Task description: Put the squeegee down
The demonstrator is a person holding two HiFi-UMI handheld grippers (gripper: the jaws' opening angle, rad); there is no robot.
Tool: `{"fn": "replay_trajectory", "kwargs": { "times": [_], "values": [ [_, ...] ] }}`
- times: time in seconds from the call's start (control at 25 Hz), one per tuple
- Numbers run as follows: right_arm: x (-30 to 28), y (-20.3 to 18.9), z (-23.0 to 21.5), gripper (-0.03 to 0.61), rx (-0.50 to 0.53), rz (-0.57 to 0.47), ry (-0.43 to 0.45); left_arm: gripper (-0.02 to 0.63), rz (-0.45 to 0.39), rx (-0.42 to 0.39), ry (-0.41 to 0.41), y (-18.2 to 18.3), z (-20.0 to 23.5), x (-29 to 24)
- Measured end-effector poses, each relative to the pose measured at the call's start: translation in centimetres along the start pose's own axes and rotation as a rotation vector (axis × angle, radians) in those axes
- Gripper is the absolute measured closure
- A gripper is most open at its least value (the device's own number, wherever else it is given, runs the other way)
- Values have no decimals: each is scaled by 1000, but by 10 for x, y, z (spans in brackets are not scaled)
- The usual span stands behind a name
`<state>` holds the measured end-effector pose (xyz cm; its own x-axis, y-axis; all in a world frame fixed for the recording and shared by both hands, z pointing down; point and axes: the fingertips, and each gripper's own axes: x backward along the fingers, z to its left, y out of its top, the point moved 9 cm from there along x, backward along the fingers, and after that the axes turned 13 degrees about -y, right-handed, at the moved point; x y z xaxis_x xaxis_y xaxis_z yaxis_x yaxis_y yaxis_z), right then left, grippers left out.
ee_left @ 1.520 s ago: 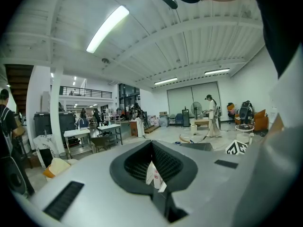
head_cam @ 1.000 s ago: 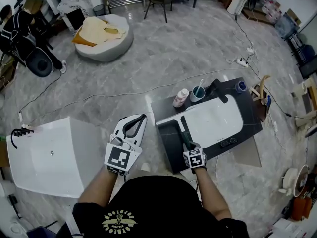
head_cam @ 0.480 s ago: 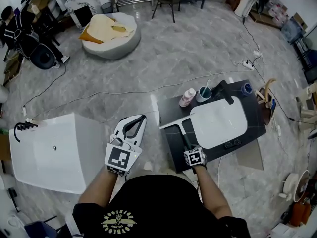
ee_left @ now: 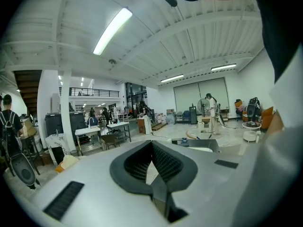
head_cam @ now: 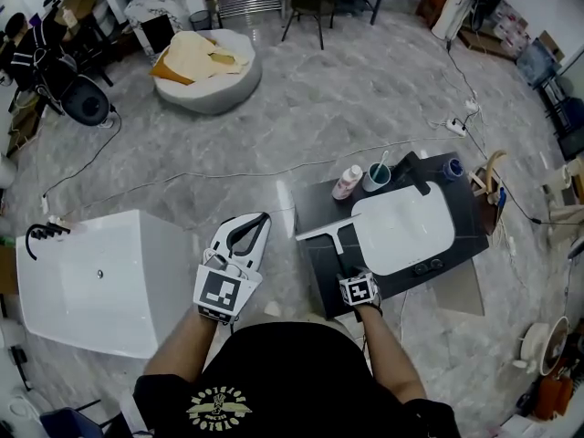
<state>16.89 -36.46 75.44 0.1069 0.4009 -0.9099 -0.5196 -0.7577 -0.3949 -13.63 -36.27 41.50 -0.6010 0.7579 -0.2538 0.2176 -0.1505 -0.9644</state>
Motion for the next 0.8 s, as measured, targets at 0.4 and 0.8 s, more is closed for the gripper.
{"fn": "replay_trajectory", "kwargs": {
  "times": [0.4,0.8],
  "values": [
    [74,20,-14,534,-104,-294,-165,591,-65,-13,-28,4,-7,8],
    [146,32,-12,551,-134,-497,-153,591,-54,-37,-67,6,-21,18]
  ]
}}
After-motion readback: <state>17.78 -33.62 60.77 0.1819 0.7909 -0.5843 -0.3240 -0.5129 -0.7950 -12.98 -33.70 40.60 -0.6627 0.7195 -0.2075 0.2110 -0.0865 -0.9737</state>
